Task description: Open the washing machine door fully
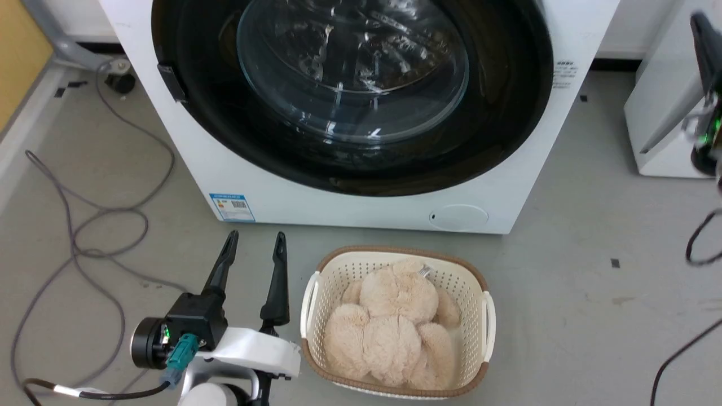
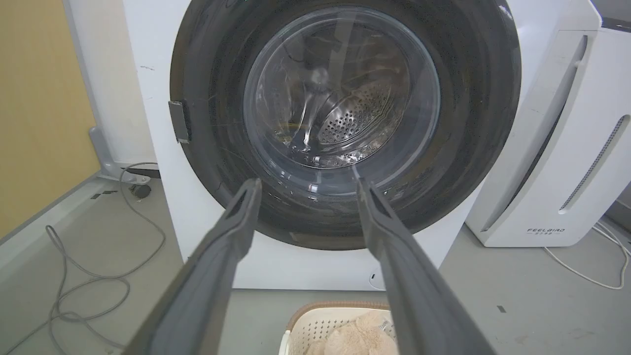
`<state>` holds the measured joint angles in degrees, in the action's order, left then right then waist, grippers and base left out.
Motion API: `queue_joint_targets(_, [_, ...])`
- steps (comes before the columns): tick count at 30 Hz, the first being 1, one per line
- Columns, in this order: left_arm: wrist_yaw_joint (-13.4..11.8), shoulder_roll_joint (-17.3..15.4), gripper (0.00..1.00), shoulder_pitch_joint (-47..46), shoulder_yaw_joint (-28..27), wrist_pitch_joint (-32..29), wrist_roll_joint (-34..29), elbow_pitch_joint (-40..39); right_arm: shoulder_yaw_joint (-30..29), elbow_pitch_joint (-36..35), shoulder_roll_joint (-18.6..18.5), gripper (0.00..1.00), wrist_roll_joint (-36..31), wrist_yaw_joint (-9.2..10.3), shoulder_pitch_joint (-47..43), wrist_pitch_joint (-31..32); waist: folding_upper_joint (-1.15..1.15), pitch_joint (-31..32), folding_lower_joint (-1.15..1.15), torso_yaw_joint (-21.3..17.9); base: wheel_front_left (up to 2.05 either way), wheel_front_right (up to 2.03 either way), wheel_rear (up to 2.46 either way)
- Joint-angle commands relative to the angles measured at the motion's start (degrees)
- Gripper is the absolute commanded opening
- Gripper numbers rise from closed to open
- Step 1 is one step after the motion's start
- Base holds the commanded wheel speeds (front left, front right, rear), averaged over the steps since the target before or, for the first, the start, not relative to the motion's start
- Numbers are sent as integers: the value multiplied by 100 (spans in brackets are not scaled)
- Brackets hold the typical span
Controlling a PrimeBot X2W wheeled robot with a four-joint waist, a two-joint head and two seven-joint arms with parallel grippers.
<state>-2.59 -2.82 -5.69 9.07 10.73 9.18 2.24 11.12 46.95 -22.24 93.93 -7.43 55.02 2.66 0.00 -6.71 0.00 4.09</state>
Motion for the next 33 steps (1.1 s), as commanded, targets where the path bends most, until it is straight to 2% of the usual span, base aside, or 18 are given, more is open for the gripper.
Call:
queue_joint_targets(1, [-41,-5,100,-130,48,75,42,-28,217,340,-91,0,295,-5,464,203,0,-92,0,28,0,0,0])
queue_joint_targets(7, [-87,-5,100,-274,140,147,97,-93,1124,1190,-132,0,497,-5,1581,1062,0,-341,0,86,0,0,0])
queue_joint_targets(16, [-139,-6,100,-498,250,255,201,-149,2181,1844,-215,0,897,-5,2716,2195,0,-706,0,200,0,0,0])
queue_joint_targets(30, [-249,-6,100,-779,456,423,395,-202,3541,2677,-132,0,1766,-6,3874,2964,0,-1153,0,376,0,0,0])
queue_joint_targets(33, [-273,-6,100,-803,475,427,407,-222,3764,2700,-10,0,1691,-6,3924,3059,0,-1204,0,389,0,0,0])
